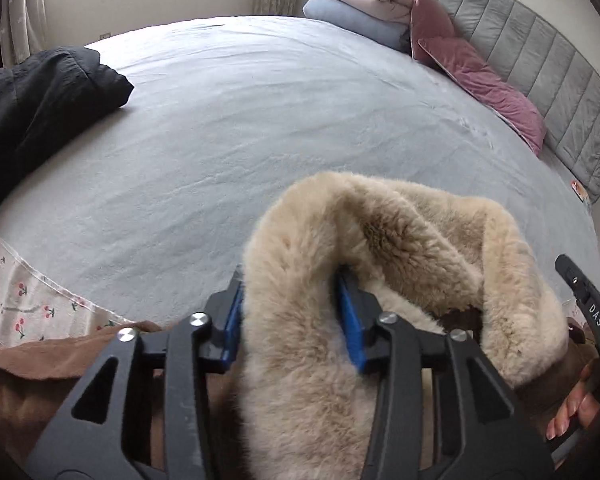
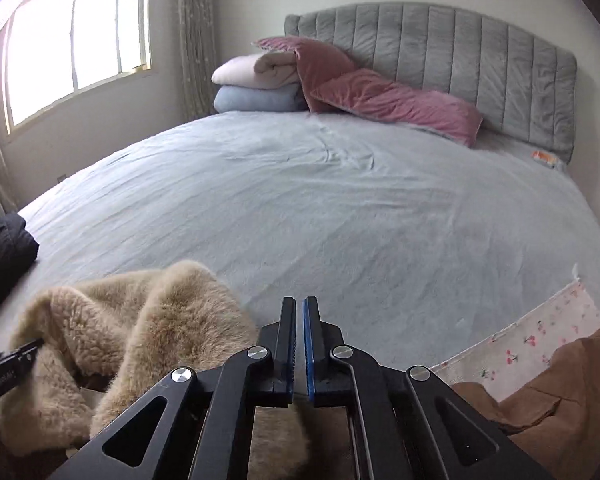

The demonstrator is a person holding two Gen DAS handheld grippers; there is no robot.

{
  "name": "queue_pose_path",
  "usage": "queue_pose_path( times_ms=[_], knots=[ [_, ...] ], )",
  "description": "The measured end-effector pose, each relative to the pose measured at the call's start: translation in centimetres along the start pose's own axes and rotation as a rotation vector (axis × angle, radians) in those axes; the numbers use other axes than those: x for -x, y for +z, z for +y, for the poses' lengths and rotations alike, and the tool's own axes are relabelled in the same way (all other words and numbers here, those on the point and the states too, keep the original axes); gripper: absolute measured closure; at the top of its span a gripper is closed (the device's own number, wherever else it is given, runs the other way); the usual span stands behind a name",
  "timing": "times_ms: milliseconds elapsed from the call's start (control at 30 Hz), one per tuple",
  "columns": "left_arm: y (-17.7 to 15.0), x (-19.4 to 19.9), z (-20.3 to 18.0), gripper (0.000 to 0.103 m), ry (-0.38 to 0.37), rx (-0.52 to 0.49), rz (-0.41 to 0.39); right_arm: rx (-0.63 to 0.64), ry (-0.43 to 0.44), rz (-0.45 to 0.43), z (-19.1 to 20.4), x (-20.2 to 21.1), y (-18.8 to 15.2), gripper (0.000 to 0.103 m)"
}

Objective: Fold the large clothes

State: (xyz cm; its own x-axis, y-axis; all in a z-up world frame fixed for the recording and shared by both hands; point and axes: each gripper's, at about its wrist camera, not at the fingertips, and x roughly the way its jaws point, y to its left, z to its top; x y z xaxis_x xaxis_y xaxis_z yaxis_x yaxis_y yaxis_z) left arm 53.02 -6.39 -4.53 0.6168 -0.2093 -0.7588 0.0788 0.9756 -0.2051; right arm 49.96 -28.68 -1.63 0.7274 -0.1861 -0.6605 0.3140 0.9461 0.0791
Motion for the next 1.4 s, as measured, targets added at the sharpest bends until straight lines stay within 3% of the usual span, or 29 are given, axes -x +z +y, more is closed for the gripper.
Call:
queue_pose_path(
  times_ms=[67,133,200,267,367,433,500,600,700,733,800,867,1033,1200,1400],
  knots=[
    [-0.3,2.3,0.6,0.031,-0.039,0.014,-0.075,-0.049,0.085,0.020,-2.2,0.4,-0.1,0.094],
    [-0.6,4.8,1.0,0.031,-0.051,-0.019,-0.150,0.012,0.109,-0.005,-2.9,2.0,-0.4,0.086],
    [-0.7,6.8,1.0,0.031,-0.057,-0.058,-0.186,0.058,0.130,-0.015,-3.1,3.4,-1.0,0.084],
    [-1.3,8.3,0.6,0.031,-0.113,-0.113,-0.204,0.089,0.177,0.014,-2.6,4.3,-2.1,0.084],
    [-3.2,7.1,-0.6,0.031,-0.178,-0.203,-0.111,0.166,0.206,0.120,-0.2,3.8,-4.7,0.083],
    [-5.0,3.9,-1.2,0.031,-0.131,-0.251,-0.024,0.221,0.151,0.214,0.9,1.1,-6.7,0.078],
    [-6.2,1.2,-1.5,0.030,-0.077,-0.282,0.051,0.195,0.169,0.209,0.1,-0.1,-7.1,0.073],
    [-5.4,3.3,-1.2,0.030,-0.099,-0.246,0.023,0.144,0.206,0.240,-1.6,1.2,-6.1,0.065],
    [-6.4,6.1,-0.6,0.030,-0.143,-0.244,0.085,0.178,0.222,0.249,-3.9,5.8,-6.5,0.062],
    [-7.1,7.7,-0.6,0.030,-0.150,-0.260,0.089,0.188,0.230,0.243,-4.9,7.8,-6.9,0.056],
    [-8.5,11.3,-0.4,0.027,-0.151,-0.294,0.085,0.212,0.223,0.235,-6.7,12.2,-7.6,0.047],
    [-10.1,15.5,0.1,0.020,-0.149,-0.303,0.070,0.235,0.208,0.225,-8.5,16.7,-8.6,0.044],
    [-13.8,25.9,1.4,0.015,-0.135,-0.340,0.081,0.245,0.214,0.232,-11.5,27.4,-11.3,0.033],
    [-17.8,34.6,3.9,0.006,-0.150,-0.299,0.101,0.218,0.231,0.255,-14.0,35.8,-16.1,0.028],
    [-25.1,39.5,8.8,0.006,-0.194,-0.225,0.173,0.228,0.232,0.273,-16.9,41.7,-23.3,0.026]
  ],
)
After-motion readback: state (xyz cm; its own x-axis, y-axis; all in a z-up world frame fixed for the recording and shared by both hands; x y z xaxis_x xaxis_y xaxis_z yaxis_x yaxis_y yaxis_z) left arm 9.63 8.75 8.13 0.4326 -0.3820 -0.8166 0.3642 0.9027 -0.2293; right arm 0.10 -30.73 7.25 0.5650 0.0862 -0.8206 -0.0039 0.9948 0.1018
